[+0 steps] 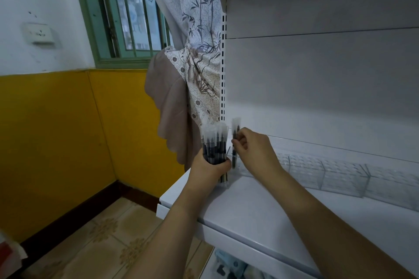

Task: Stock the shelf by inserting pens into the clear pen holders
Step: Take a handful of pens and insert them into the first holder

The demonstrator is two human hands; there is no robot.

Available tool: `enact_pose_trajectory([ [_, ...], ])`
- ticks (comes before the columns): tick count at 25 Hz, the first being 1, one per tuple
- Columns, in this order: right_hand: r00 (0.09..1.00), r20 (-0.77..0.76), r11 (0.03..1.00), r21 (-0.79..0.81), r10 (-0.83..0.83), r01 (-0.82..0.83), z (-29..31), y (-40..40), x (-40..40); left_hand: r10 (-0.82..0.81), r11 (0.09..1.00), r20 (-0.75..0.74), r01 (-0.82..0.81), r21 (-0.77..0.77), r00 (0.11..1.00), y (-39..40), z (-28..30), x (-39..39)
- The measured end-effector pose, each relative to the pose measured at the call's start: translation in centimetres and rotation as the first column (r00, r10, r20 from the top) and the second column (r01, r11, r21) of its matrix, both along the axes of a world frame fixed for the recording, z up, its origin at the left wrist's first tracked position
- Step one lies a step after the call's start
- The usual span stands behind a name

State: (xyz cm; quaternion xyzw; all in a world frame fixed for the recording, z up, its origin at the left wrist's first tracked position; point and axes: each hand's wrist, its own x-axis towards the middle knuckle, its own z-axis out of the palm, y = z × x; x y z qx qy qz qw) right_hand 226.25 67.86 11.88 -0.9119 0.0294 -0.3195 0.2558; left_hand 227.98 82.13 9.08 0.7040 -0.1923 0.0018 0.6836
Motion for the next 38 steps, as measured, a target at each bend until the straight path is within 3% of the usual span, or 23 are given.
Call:
enact_pose_trajectory([
  [3,0.999,-0.015,0.999,-0.01,-0.045,0.045,0.1,-0.2,-0.7,-0.006,1.0,0.003,0.006,0.01,1.0,0.0,0.1,-0.1],
  [6,0.995,0.088,0.984,0.165,0.047,-0.061,0.9,0.8,-2.5,-0.033,0.999,-0.001,0.033,0.003,0.999,0.0,0.2,-0.1],
  [8,0.98,0.001,0.939,0.284,0.201,-0.193,1.8,1.3,-3.3,-0.068,0.998,-0.007,0.068,-0.017,0.998,0.1,0.3,-0.2],
  [10,0.958,-0.117,0.93,0.296,0.263,-0.219,2.4,1.0,-3.6,-0.116,0.993,-0.012,0.116,-0.025,0.993,0.2,0.3,0.0],
  [17,0.959,-0.14,0.939,0.279,0.247,-0.201,1.7,0.6,-4.4,-0.234,0.972,0.02,0.234,0.006,0.972,0.4,0.0,0.4],
  [24,0.983,-0.182,0.986,0.169,0.034,-0.003,1.2,1.7,-4.2,-0.267,0.963,0.048,0.265,0.039,0.962,0.3,0.5,-0.3],
  [26,0.981,-0.178,0.953,0.303,0.074,-0.017,1.4,1.0,-4.0,-0.253,0.967,0.036,0.252,0.032,0.967,0.3,0.6,-0.4],
  [29,0.965,-0.152,0.777,0.625,0.214,-0.073,2.0,-0.3,-4.2,-0.209,0.978,-0.013,0.209,0.012,0.978,0.3,0.4,-0.4],
  [31,0.958,-0.169,0.777,0.625,0.233,-0.079,2.4,-1.0,-4.2,-0.178,0.984,-0.06,0.178,-0.013,0.982,0.2,0.3,-0.3],
  [35,0.995,0.036,0.786,0.611,0.09,-0.093,4.5,-2.9,-3.4,-0.163,0.985,-0.132,0.155,-0.071,0.978,0.3,0.3,-0.3],
  [38,0.992,0.117,0.879,0.467,0.043,-0.093,5.3,-3.9,-2.2,-0.15,0.987,-0.131,0.141,-0.076,0.98,0.2,0.4,-0.3],
])
